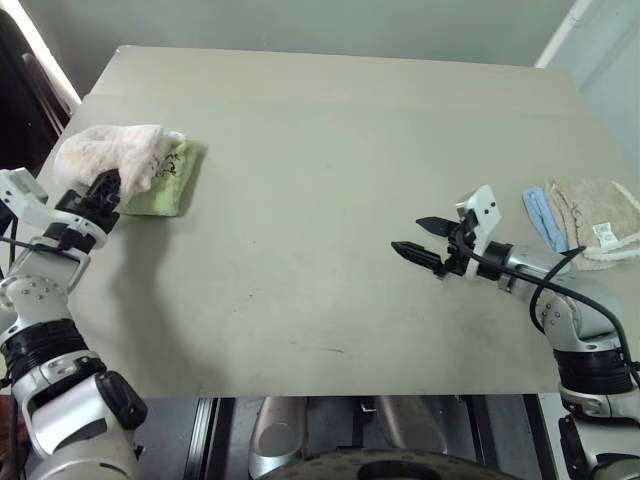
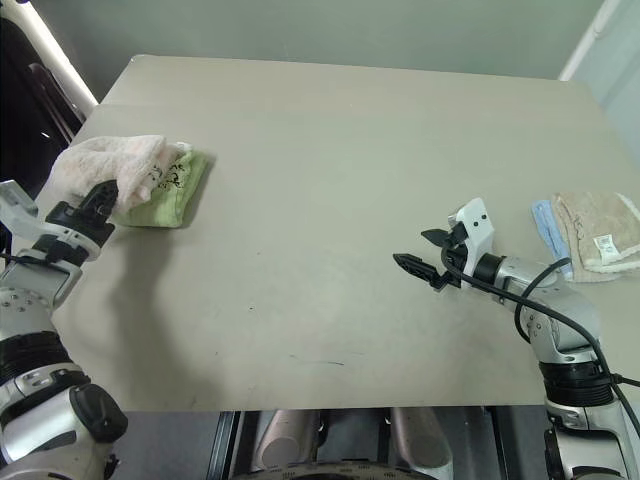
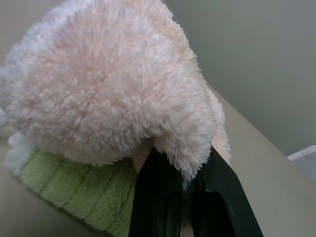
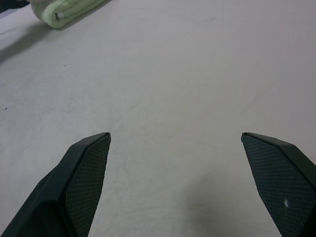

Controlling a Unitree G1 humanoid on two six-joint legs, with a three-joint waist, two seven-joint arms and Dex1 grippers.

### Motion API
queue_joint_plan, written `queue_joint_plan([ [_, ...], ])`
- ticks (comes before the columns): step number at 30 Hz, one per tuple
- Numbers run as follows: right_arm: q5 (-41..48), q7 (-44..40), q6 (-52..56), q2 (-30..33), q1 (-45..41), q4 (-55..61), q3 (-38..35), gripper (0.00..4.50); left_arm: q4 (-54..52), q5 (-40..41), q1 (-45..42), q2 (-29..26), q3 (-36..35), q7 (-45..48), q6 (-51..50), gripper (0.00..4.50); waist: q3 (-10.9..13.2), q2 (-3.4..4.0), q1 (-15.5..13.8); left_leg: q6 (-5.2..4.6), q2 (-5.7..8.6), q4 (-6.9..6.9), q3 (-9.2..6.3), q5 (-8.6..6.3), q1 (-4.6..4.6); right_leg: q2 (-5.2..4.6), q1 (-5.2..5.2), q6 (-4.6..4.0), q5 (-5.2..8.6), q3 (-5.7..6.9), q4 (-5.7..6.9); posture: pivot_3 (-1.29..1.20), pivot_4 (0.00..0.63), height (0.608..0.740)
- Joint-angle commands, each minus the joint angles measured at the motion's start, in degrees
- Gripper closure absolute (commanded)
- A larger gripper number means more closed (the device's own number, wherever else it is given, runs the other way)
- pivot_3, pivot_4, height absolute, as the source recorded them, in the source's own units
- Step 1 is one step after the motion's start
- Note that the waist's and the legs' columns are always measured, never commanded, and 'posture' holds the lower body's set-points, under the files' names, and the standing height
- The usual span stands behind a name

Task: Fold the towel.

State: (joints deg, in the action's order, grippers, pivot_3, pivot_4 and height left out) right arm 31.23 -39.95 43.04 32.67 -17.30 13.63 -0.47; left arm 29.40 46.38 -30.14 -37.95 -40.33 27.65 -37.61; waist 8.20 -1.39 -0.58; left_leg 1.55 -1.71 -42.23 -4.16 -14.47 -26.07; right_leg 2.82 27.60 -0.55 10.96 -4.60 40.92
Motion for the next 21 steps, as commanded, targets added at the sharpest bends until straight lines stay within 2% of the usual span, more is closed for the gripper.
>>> queue_joint_plan([
  [1, -0.20, -0.24, -1.03, 0.02, -0.65, 1.01, -0.70, 0.00, 0.07, 1.33, -4.63, -0.68, 0.31, 2.08, 0.40, 4.48, 0.00, 0.00, -0.11, 0.00, 0.00, 0.00, 0.00, 0.01, 0.00, 0.00, -0.01, 0.00, 0.00, 0.00, 0.00, 0.00, 0.150, 0.697],
  [13, -0.41, 0.96, -1.26, -0.46, 0.90, 1.97, -1.52, 0.00, 13.77, -4.22, -20.25, -3.52, 4.19, 5.97, 6.27, 4.48, 0.00, 0.00, -0.04, 0.00, 0.00, 0.01, 0.03, 0.01, -0.02, 0.00, 0.00, 0.02, 0.00, -0.01, -0.02, 0.00, 0.150, 0.697],
  [21, -0.74, 1.28, -1.30, -0.08, 1.82, 2.76, -1.84, 0.00, 21.25, -8.34, -22.15, -5.32, 6.46, 11.68, 11.94, 4.48, 0.00, 0.00, 0.03, -0.01, 0.00, 0.03, 0.02, 0.01, -0.02, 0.00, 0.03, 0.42, 0.24, -0.02, -0.01, 0.00, 0.150, 0.697],
])
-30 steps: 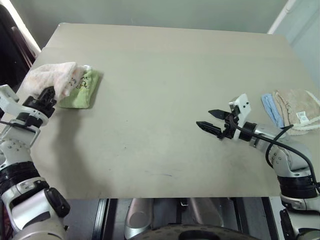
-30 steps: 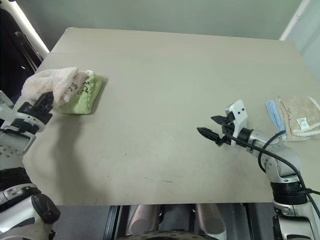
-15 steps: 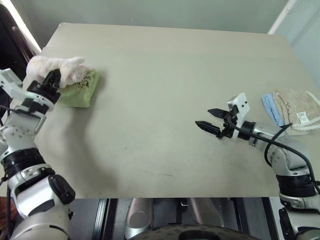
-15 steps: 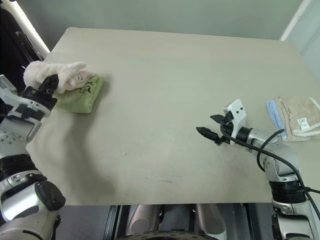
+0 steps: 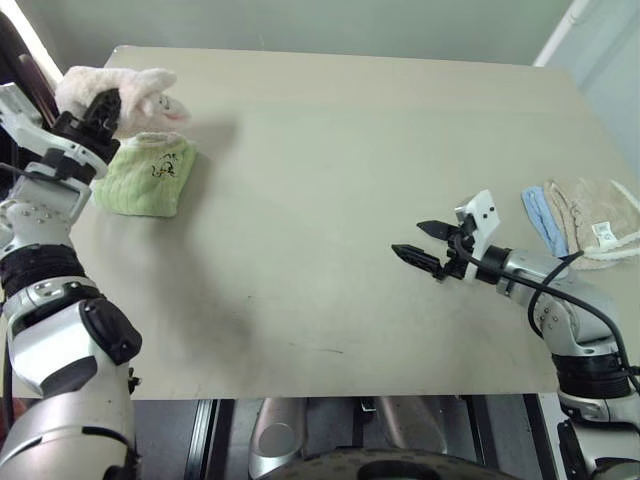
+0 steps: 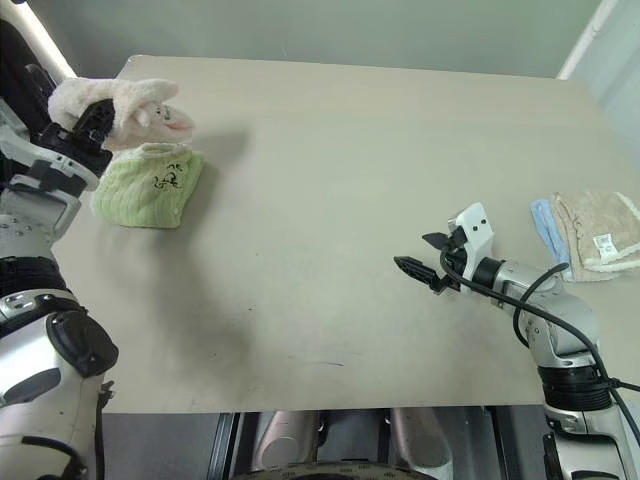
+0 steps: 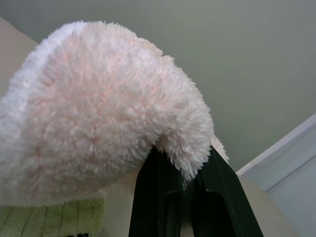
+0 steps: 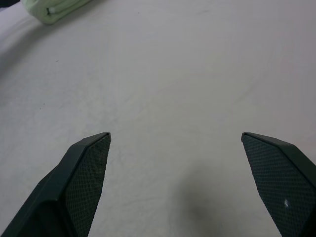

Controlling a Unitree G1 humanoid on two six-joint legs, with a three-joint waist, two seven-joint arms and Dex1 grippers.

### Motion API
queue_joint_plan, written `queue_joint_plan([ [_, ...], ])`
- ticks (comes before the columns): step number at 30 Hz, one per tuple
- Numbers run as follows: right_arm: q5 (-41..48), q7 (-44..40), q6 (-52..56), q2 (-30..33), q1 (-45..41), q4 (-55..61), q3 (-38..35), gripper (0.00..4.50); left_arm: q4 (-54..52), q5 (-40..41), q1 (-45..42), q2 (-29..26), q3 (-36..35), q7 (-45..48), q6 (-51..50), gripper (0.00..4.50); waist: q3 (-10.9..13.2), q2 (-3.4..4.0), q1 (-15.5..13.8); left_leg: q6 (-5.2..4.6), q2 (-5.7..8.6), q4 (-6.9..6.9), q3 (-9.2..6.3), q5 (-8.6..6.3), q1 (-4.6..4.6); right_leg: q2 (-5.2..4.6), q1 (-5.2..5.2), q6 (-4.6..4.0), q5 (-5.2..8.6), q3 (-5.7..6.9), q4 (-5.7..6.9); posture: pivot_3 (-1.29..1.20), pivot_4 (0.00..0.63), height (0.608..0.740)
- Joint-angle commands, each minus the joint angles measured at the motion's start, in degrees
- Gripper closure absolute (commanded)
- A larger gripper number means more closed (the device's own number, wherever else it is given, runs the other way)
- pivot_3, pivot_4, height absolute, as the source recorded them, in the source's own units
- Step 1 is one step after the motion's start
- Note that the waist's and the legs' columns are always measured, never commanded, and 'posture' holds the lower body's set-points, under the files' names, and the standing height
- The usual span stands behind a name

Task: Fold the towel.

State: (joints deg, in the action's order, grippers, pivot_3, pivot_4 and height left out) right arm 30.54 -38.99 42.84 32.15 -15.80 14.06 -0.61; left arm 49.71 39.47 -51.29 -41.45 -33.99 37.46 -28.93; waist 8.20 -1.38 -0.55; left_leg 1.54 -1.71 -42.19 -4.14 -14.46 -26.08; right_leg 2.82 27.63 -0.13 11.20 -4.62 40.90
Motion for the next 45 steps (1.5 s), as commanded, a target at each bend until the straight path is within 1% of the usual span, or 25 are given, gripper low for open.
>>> queue_joint_plan([
  [1, -0.05, 0.35, -1.08, 0.46, 0.41, 2.41, -1.75, 0.00, 1.49, -2.00, -0.69, -2.04, 0.38, 2.53, 4.06, 4.48, 0.00, 0.00, 0.01, 0.00, 0.00, 0.00, 0.00, 0.00, 0.00, 0.00, 0.00, 0.02, 0.01, 0.00, 0.00, 0.00, 0.150, 0.697],
  [4, -0.17, 0.22, -1.00, 0.63, 0.57, 2.66, -1.70, 0.00, 3.40, -2.73, 0.02, -2.78, -0.23, 3.76, 6.47, 4.48, 0.00, 0.00, 0.01, 0.00, 0.00, 0.00, -0.01, 0.00, -0.01, 0.00, 0.01, 0.02, 0.01, 0.00, 0.00, 0.00, 0.150, 0.697],
  [11, -0.70, -0.38, -1.17, 1.15, 0.24, 2.26, -1.47, 0.00, 4.27, -4.10, 3.50, -5.14, -0.37, 5.70, 7.32, 4.48, 0.00, 0.00, 0.16, 0.00, 0.00, 0.01, 0.00, 0.00, -0.02, 0.00, 0.04, 0.03, 0.02, 0.00, 0.01, 0.00, 0.150, 0.697],
  [15, -1.20, -0.85, -1.59, 1.28, 0.16, 1.78, -0.83, 0.00, 1.76, -4.76, 7.45, -6.73, 0.14, 7.28, 6.17, 4.48, 0.00, 0.00, 0.19, -0.01, 0.00, 0.00, 0.00, 0.00, -0.03, 0.00, 0.05, 0.03, 0.02, 0.00, 0.01, 0.00, 0.150, 0.697],
  [21, -1.73, -1.35, -2.01, 0.85, -0.26, 0.89, -0.20, 0.00, -2.43, -4.42, 10.55, -7.06, 0.07, 7.80, 5.14, 4.48, 0.00, -0.01, 0.13, -0.01, 0.00, 0.00, -0.02, 0.00, -0.04, 0.00, 0.05, 0.00, 0.00, 0.00, 0.02, 0.00, 0.150, 0.697],
  [28, -2.49, -1.95, -2.89, 0.39, -1.74, -1.03, 0.97, 0.00, 0.52, -5.16, 2.87, -9.71, 0.26, 7.56, 7.05, 4.48, -0.01, -0.02, 0.17, -0.01, -0.01, 0.00, -0.05, 0.01, -0.10, 0.00, 0.10, -0.14, -0.08, 0.01, 0.02, 0.00, 0.150, 0.697],
  [30, -2.71, -2.01, -3.12, 0.13, -1.86, -1.15, 1.30, 0.00, 2.01, -5.60, 0.37, -10.07, 0.68, 8.44, 8.38, 4.48, -0.01, -0.01, 0.19, -0.01, -0.01, 0.01, -0.03, 0.00, -0.10, 0.00, 0.12, -0.43, -0.25, -0.01, 0.02, 0.00, 0.150, 0.697],
  [33, -3.02, -1.95, -3.48, -0.13, -1.62, -0.96, 1.57, 0.00, 5.94, -6.72, -3.75, -10.21, 1.48, 8.84, 10.44, 4.48, -0.01, -0.01, 0.15, -0.02, -0.01, 0.04, -0.03, -0.02, -0.12, 0.00, 0.14, -0.50, -0.24, 0.00, 0.01, 0.00, 0.150, 0.697],
  [37, -3.28, -1.79, -3.57, 0.05, -1.10, -0.44, 1.39, 0.00, 8.87, -7.93, -3.82, -9.53, 2.16, 10.03, 11.19, 4.48, 0.00, 0.00, 0.23, -0.02, -0.01, 0.04, -0.02, -0.02, -0.19, 0.00, 0.22, -0.51, -0.24, -0.01, 0.01, 0.00, 0.150, 0.697],
  [41, -3.22, -1.47, -3.12, 0.49, 0.15, 0.91, 0.60, 0.00, 9.31, -6.87, -0.14, -7.99, 0.86, 9.74, 10.48, 4.48, -0.01, 0.00, 0.24, -0.02, -0.01, 0.04, -0.01, -0.02, -0.26, 0.00, 0.30, -0.51, -0.25, -0.01, 0.02, 0.00, 0.150, 0.697],
  [43, -3.28, -1.26, -3.02, 0.83, 0.92, 1.59, 0.27, 0.00, 9.25, -6.02, 2.60, -7.26, -0.47, 8.01, 9.66, 4.48, -0.01, -0.01, 0.25, -0.01, -0.01, 0.04, 0.00, -0.01, -0.26, 0.00, 0.31, -0.50, -0.24, -0.01, 0.01, 0.00, 0.150, 0.697],
  [45, -3.94, -0.97, -3.13, 1.41, 1.89, 1.91, 0.26, 0.00, 6.75, -5.82, 6.59, -6.21, -0.33, 8.82, 8.28, 4.48, -0.01, -0.01, 0.41, -0.01, -0.02, 0.05, 0.01, -0.01, -0.25, 0.00, 0.31, -0.50, -0.24, -0.01, 0.02, 0.00, 0.150, 0.697],
])
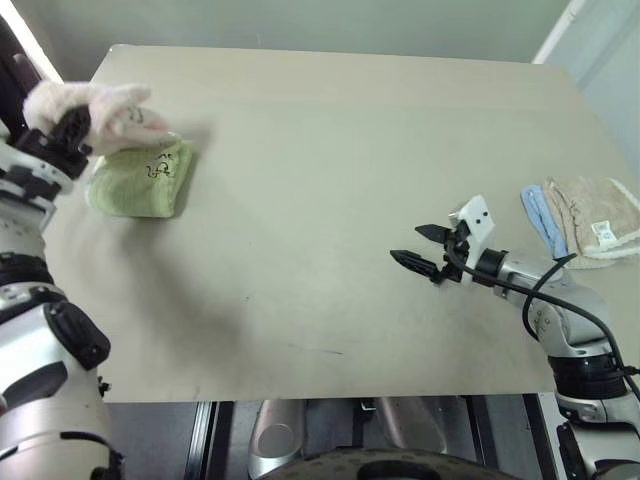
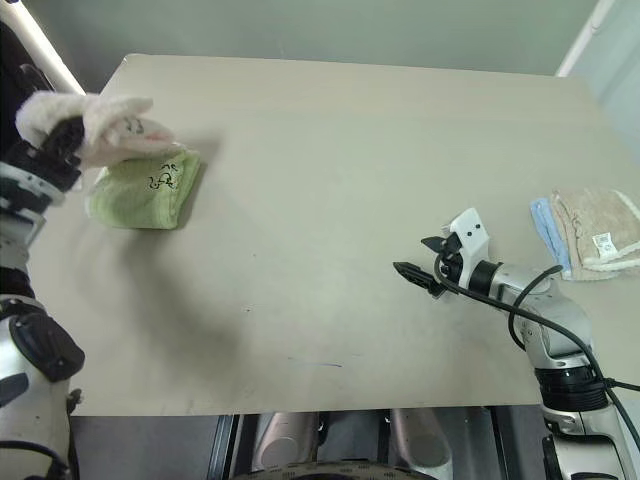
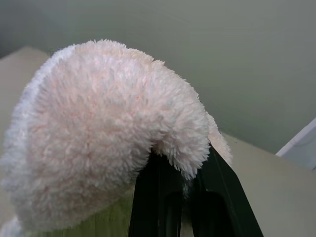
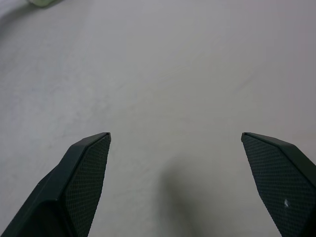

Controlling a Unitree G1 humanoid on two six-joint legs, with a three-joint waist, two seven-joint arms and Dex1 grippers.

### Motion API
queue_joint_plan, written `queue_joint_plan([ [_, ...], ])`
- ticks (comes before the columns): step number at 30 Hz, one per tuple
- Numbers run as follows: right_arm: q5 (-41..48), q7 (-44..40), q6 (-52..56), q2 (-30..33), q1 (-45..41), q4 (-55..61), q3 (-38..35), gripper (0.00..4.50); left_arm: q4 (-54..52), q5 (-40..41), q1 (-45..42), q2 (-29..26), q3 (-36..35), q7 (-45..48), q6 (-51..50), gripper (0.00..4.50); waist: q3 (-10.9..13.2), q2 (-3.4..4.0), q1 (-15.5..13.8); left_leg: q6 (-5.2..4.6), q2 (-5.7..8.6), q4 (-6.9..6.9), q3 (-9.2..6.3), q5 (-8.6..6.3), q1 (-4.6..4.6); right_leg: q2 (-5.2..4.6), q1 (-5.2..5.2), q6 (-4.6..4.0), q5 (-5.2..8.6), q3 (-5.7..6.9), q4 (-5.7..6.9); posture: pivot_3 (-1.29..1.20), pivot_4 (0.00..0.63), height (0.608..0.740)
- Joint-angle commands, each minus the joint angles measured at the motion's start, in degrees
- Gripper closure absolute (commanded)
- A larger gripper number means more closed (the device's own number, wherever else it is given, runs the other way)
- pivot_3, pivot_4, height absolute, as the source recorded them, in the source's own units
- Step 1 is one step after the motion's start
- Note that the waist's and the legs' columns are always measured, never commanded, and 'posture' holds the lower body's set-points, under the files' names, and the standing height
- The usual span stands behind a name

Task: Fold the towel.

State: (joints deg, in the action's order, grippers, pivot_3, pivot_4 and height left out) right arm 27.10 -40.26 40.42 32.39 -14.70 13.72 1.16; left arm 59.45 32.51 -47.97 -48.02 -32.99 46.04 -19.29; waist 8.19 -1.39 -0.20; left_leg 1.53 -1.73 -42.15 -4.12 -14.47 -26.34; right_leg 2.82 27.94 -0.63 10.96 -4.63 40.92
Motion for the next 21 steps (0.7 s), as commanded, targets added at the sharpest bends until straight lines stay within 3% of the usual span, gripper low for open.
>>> queue_joint_plan([
  [1, -0.84, 0.23, -0.77, 1.52, 1.35, 2.58, -1.30, 0.00, -4.46, 1.62, 5.06, 0.97, -1.53, 0.43, -2.41, 4.48, 0.00, -0.01, 0.05, 0.00, 0.00, 0.00, 0.03, 0.00, 0.02, 0.00, 0.00, 0.00, 0.00, -0.01, 0.00, 0.00, 0.150, 0.697],
  [12, -1.02, 0.13, -0.37, 1.54, 0.40, 2.72, -0.66, 0.00, -16.48, 6.03, 14.14, 5.14, -4.72, -5.29, -10.61, 4.48, -0.03, -0.04, -0.03, -0.02, 0.00, -0.04, 0.00, 0.11, 0.28, 0.00, -0.31, 0.55, 0.22, 0.02, 0.01, 0.00, 0.150, 0.697],
  [21, -1.76, -0.01, -0.81, 0.69, -0.76, 2.21, -0.12, 0.00, -21.91, 9.26, 14.99, 8.64, -6.31, -9.60, -14.33, 1.60, -0.03, -0.05, -0.04, -0.01, 0.00, -0.03, 0.01, 0.11, 0.26, 0.00, -0.30, 0.12, -0.03, 0.02, 0.01, 0.00, 0.150, 0.697],
])
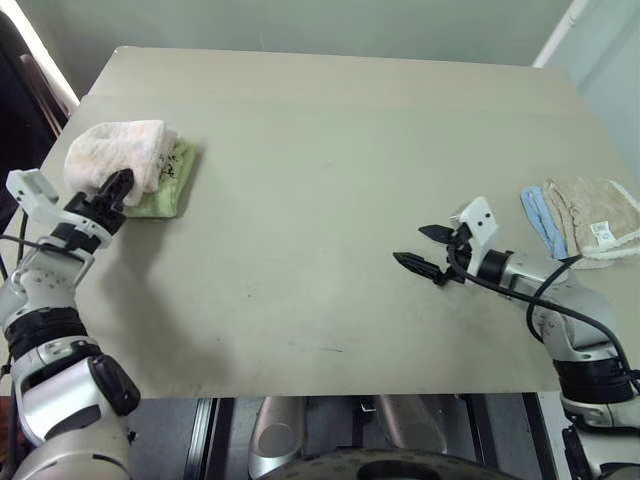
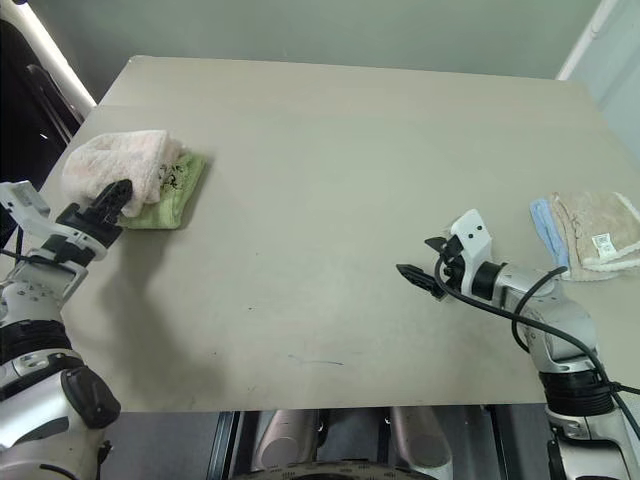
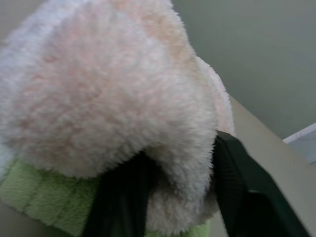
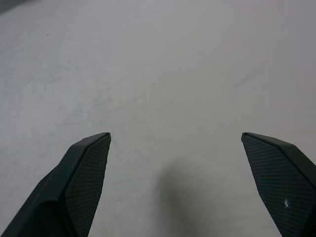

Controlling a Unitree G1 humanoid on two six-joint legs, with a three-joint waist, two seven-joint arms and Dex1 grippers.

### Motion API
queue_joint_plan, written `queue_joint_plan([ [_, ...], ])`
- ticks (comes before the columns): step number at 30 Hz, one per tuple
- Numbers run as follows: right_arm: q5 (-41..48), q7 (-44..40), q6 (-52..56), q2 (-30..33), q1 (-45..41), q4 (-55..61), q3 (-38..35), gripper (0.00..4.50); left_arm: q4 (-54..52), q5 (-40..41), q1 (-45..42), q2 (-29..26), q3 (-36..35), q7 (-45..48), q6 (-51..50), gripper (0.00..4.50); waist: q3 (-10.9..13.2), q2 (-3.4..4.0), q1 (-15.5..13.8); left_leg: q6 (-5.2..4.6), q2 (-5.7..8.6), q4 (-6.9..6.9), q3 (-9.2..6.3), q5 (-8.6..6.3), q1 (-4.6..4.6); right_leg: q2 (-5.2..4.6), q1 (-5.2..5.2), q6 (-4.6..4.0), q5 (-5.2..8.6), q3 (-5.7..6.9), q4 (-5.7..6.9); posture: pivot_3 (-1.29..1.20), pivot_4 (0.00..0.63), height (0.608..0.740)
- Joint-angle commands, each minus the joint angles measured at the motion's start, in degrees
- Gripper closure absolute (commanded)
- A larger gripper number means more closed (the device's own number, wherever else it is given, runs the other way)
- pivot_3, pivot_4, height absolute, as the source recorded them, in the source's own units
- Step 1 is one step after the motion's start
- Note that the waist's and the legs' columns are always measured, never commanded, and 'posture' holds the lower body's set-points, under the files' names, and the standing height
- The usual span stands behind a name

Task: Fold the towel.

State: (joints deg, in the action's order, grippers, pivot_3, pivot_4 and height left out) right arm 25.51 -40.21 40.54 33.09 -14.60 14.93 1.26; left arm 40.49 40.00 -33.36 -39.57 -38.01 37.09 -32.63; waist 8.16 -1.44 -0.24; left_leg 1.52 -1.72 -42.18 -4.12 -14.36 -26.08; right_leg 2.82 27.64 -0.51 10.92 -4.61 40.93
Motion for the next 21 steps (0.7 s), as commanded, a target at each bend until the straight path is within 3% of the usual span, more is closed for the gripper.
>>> queue_joint_plan([
  [1, -0.21, -0.04, -0.91, -0.08, -0.83, 1.09, -0.24, 0.00, -3.95, 2.49, 0.80, 0.49, -1.58, -0.91, -1.91, 1.26, 0.00, 0.00, 0.01, 0.00, 0.00, 0.00, 0.00, 0.00, 0.00, 0.00, 0.00, 0.00, 0.00, 0.00, 0.00, 0.00, 0.150, 0.697],
  [4, -0.20, 0.01, -0.85, -0.06, -0.28, 1.73, -0.53, 0.00, -8.76, 6.21, 3.70, 1.41, -3.04, -1.05, -6.56, 0.21, 0.00, 0.00, 0.03, 0.00, 0.00, 0.00, 0.01, 0.00, 0.00, 0.00, 0.01, 0.03, 0.02, 0.00, 0.00, 0.00, 0.150, 0.697],
  [5, -0.20, 0.00, -0.87, -0.05, -0.16, 1.82, -0.60, 0.00, -9.91, 6.93, 4.41, 1.56, -3.28, -1.33, -7.56, 0.10, 0.00, 0.00, 0.03, 0.00, 0.00, 0.01, 0.02, 0.00, 0.01, 0.00, 0.01, 0.04, 0.02, 0.00, 0.00, 0.00, 0.150, 0.697],
  [15, -0.24, 0.09, -1.39, -0.63, -0.03, 1.73, -0.98, 0.00, -21.76, 11.54, 13.41, -0.37, -2.38, -1.50, -19.41, 0.10, 0.00, 0.00, 0.03, 0.03, -0.01, 0.01, 0.01, 0.00, 0.04, 0.00, -0.01, 0.08, 0.07, 0.00, 0.00, 0.00, 0.150, 0.697],
  [21, -0.45, 0.16, -2.31, -1.01, 0.26, 1.50, -1.25, 0.00, -28.60, 14.83, 15.63, 1.18, -2.35, 0.61, -20.48, 0.10, 0.00, 0.00, -0.14, 0.04, -0.01, 0.01, 0.00, -0.01, 0.04, 0.00, -0.01, 0.07, 0.08, 0.00, 0.00, 0.00, 0.150, 0.697],
])
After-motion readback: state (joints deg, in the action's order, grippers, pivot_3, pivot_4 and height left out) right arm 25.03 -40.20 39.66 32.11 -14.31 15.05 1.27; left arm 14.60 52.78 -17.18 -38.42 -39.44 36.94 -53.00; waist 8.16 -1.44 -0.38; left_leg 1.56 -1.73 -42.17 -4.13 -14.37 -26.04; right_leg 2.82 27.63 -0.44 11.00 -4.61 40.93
